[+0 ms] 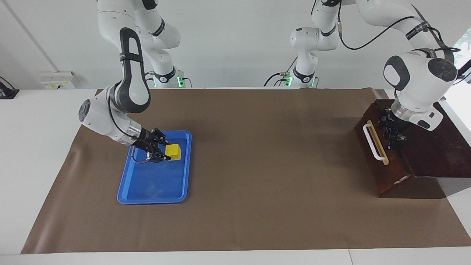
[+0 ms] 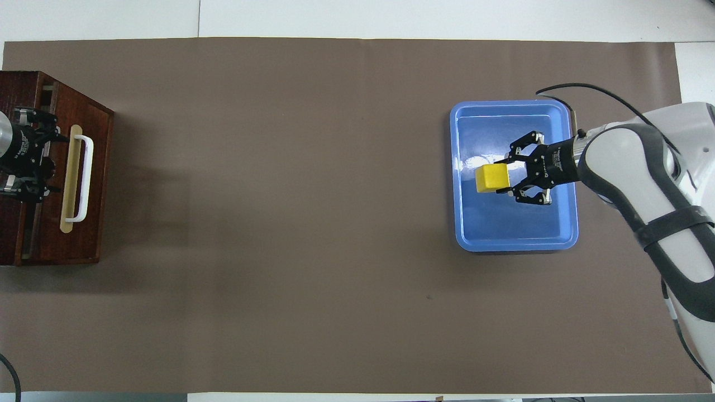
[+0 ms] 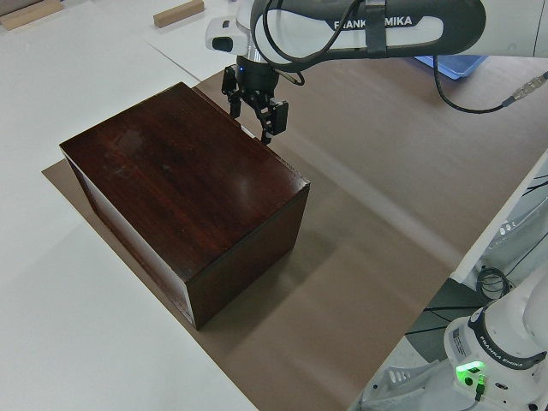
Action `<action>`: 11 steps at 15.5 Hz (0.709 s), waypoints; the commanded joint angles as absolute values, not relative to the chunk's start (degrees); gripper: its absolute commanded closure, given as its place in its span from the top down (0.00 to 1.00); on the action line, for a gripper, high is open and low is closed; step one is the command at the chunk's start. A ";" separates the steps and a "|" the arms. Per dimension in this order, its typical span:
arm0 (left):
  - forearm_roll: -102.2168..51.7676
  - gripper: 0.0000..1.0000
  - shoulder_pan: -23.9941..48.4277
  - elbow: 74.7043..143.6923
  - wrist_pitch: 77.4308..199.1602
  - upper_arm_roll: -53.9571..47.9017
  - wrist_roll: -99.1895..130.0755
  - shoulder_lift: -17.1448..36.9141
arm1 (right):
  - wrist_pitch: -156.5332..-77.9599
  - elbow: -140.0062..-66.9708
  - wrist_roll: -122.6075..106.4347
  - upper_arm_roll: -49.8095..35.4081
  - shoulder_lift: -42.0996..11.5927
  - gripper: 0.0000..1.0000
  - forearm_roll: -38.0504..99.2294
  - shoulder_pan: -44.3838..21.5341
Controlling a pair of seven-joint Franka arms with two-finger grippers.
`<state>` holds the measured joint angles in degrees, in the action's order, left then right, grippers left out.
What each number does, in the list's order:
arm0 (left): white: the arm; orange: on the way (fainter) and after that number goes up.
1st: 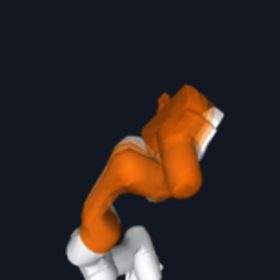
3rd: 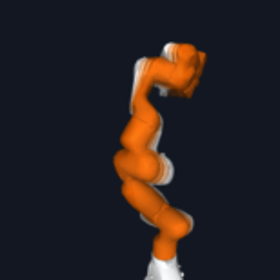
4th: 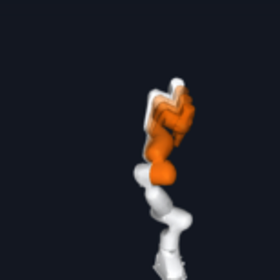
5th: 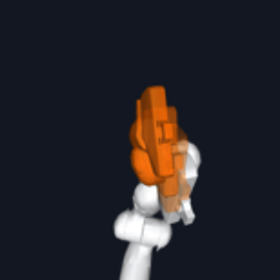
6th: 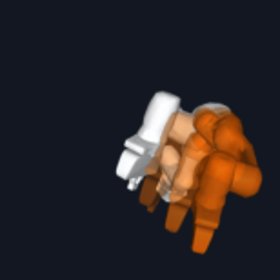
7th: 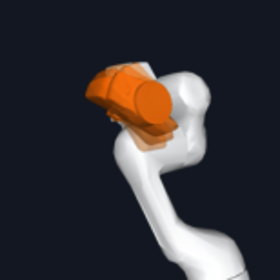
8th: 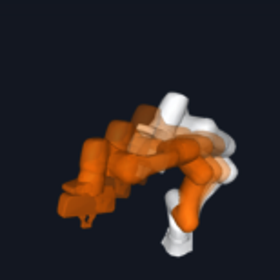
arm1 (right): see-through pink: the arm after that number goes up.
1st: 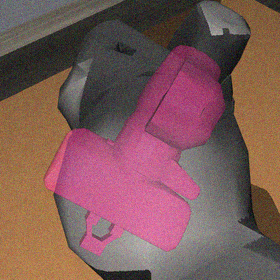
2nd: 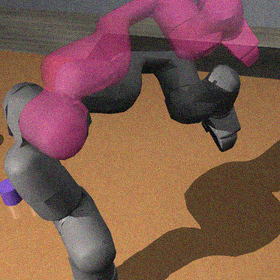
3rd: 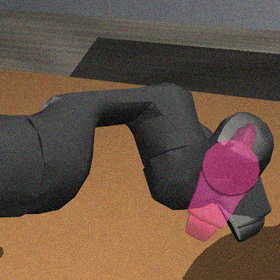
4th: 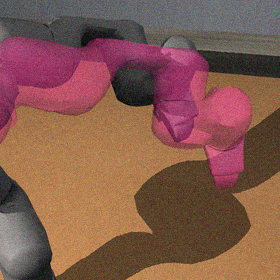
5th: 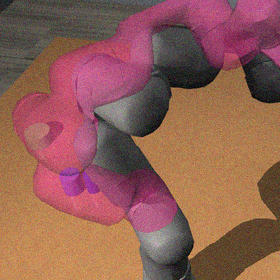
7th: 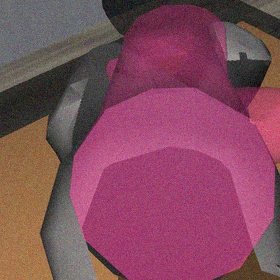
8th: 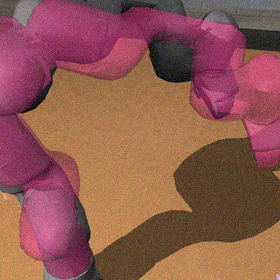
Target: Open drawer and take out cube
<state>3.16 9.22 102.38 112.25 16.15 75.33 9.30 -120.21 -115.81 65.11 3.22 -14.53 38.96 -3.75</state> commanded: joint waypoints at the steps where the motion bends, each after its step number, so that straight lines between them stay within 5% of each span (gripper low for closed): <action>1: 3.78 1.00 8.96 104.06 113.55 17.40 73.39 8.53 | -121.64 -120.23 62.93 3.16 -11.17 0.00 40.08 -4.74; 11: 3.69 1.00 9.14 104.07 112.77 18.55 73.56 8.88 | -122.34 -123.40 59.32 3.34 -10.28 0.00 39.81 -3.52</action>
<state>2.95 9.22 102.67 112.50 17.53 74.66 9.29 -121.10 -121.02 60.35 3.65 -12.32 38.96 -3.95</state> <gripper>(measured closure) 0.000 0.449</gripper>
